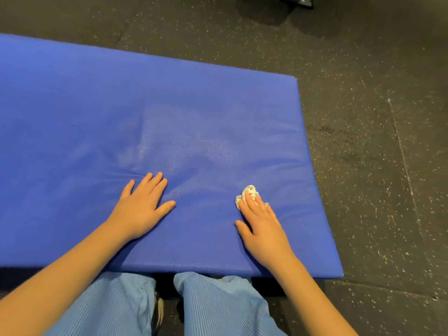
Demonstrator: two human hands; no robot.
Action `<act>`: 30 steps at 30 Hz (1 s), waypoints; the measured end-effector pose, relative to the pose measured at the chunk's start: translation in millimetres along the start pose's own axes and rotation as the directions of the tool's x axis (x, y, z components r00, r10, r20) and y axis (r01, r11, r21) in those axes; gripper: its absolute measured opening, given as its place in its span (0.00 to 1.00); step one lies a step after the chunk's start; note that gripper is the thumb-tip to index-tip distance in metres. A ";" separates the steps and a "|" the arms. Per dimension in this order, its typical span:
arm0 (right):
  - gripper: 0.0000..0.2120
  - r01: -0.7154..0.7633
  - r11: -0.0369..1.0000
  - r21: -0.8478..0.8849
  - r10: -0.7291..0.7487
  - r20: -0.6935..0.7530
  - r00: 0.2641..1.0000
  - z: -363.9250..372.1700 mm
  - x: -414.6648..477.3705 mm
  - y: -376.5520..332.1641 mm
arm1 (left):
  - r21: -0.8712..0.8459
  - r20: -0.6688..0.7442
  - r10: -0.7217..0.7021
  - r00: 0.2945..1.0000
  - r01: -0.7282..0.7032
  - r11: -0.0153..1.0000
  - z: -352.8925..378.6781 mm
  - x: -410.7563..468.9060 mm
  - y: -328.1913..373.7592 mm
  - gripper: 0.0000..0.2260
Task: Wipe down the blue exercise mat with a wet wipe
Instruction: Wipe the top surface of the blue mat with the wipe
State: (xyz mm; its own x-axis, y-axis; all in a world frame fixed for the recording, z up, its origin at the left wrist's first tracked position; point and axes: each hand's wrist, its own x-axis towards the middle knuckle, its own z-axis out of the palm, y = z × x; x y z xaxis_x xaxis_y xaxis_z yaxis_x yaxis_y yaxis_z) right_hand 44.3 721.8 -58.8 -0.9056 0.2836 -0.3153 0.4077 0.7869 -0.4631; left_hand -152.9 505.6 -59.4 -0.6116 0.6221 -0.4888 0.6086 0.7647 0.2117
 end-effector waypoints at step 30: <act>0.31 -0.068 0.998 0.003 0.068 -0.117 0.991 -10.0 -87.0 35.2 | -0.028 -0.056 0.071 0.996 -0.072 0.997 18.4 13.2 36.8 0.47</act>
State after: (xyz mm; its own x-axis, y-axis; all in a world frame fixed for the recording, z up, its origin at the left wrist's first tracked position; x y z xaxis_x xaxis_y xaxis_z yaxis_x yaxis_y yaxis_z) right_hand 136.2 730.3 -39.4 -0.8833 0.3985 -0.2469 0.4687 0.7642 -0.4432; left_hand -129.2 538.9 -73.6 -0.5945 0.6830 -0.4243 0.6369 0.7221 0.2699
